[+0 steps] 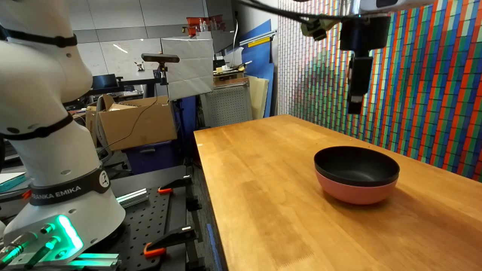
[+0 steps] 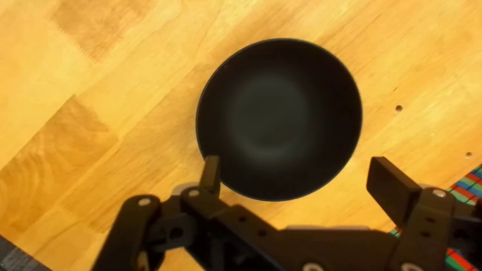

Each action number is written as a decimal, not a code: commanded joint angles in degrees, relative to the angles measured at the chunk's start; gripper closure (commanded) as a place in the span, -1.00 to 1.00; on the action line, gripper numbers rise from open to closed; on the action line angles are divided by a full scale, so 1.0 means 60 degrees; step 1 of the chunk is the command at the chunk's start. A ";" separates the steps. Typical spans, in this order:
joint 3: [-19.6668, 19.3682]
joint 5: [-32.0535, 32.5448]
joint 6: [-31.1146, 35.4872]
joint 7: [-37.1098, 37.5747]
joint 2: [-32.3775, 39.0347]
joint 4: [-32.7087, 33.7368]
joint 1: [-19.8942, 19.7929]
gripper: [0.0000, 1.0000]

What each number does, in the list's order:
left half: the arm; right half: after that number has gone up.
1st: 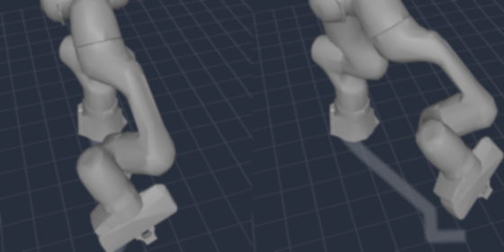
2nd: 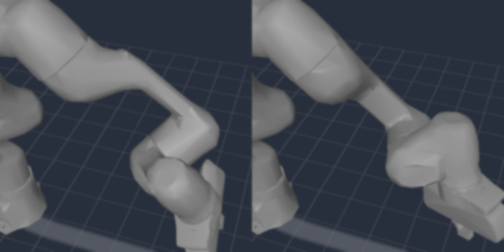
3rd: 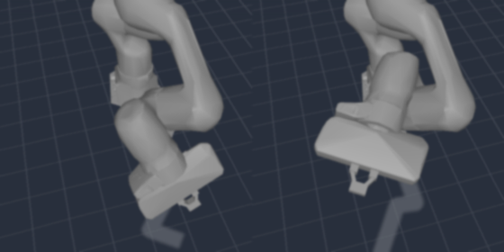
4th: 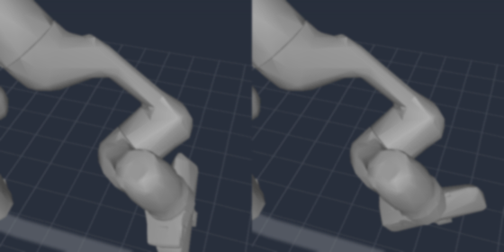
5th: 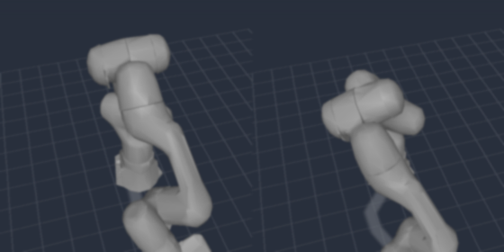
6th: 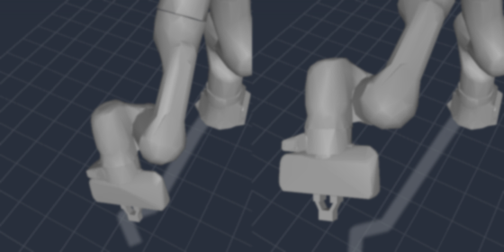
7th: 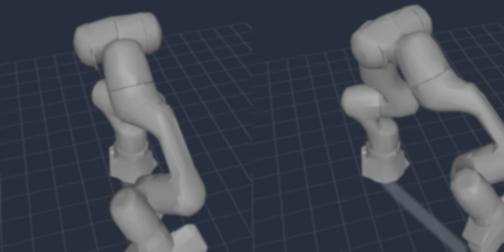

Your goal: Put the black bowl in the pink bowl

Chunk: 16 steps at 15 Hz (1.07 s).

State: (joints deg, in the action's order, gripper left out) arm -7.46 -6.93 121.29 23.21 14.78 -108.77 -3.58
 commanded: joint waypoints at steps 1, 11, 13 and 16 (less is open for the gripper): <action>0.0366 -0.0038 -0.1891 -0.1350 -0.0625 0.0851 -0.0007 -1.00; 0.1215 0.0163 -0.4052 -0.4242 -0.1231 0.1925 0.0405 -1.00; 0.1177 0.0042 -0.3708 -0.3830 -0.1146 0.1701 0.0392 -1.00; 0.1154 0.0043 -0.3703 -0.3826 -0.1093 0.1662 0.0387 -1.00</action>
